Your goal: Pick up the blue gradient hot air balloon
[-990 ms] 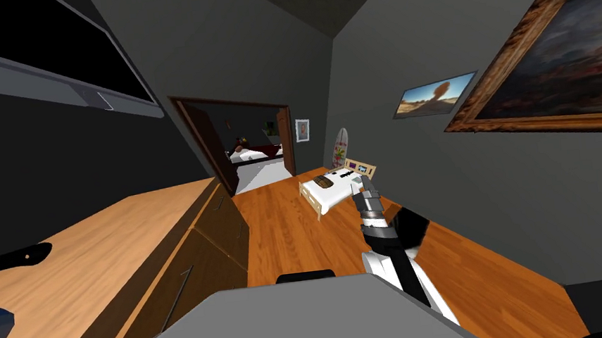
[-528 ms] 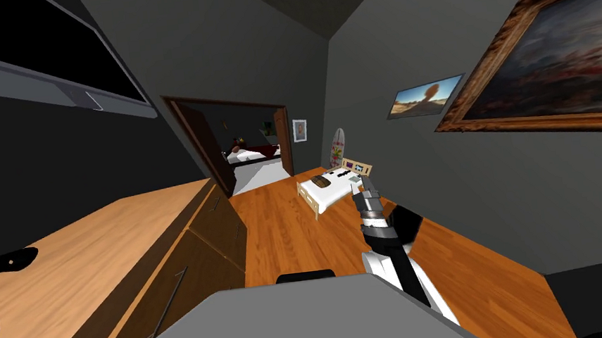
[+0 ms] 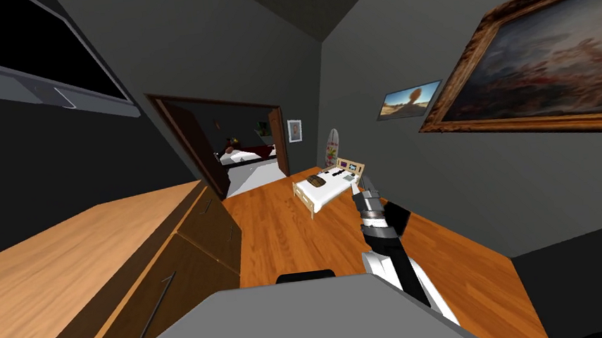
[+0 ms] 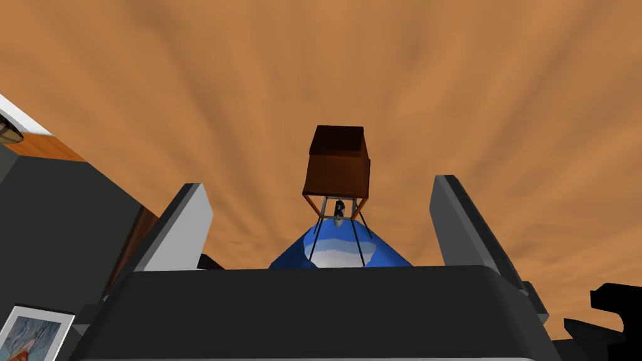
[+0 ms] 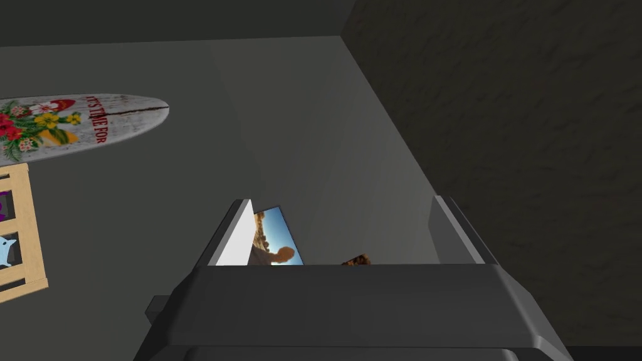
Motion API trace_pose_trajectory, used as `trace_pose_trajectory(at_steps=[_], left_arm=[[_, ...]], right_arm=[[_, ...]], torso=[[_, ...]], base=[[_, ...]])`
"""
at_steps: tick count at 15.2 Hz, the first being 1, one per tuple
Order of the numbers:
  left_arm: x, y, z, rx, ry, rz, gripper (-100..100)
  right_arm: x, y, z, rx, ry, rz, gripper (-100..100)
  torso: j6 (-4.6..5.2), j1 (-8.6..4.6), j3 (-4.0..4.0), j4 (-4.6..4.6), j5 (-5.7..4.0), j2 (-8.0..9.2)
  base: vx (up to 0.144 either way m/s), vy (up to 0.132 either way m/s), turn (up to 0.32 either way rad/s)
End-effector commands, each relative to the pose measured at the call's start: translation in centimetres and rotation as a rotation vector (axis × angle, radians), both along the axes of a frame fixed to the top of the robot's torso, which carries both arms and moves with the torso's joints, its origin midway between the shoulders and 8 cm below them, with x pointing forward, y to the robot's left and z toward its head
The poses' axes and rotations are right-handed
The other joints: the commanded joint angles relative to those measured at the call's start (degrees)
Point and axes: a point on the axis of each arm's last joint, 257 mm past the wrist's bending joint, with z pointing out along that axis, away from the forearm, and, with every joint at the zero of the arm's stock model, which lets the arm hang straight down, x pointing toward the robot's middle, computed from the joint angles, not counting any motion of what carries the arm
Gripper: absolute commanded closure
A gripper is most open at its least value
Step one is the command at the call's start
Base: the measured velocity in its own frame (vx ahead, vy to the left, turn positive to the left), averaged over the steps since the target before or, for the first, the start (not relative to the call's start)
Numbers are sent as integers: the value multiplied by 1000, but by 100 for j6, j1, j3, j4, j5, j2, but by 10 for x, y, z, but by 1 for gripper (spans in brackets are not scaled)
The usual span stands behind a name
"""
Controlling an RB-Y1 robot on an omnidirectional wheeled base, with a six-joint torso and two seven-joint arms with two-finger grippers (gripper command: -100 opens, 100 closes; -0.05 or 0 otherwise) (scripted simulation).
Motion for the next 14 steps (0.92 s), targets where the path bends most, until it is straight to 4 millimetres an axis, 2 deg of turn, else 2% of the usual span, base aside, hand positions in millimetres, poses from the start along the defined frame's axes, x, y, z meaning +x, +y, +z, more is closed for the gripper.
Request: trace_pose_trajectory(at_steps=[1,2,5,8,9,13,14], left_arm=[[-8,11,7,27,13,16,-100],[12,9,3,-1,-10,-17,-100],[-4,24,13,44,15,13,-100],[-5,23,12,45,15,14,-100],[-5,24,12,47,16,15,100],[-7,26,13,54,20,19,100],[-19,20,14,54,31,37,100]], right_arm=[[0,0,0,0,0,0,0],[0,0,0,0,0,0,0],[0,0,0,0,0,0,0],[0,0,0,0,0,0,0],[0,0,0,0,0,0,0],[0,0,0,0,0,0,0],[0,0,0,0,0,0,0]], torso=[[0,0,0,0,0,0],[-2,5,0,0,0,0],[1,0,1,1,0,2],[-2,20,-4,-1,4,-7],[-1,23,-5,-2,6,-9],[9,17,-9,0,23,-18],[10,16,-10,0,22,-20]], base=[[-22,-39,-2],[-39,-67,-116],[-30,-60,-74],[1,-5,10],[0,0,0],[-2,5,7],[25,52,116]])
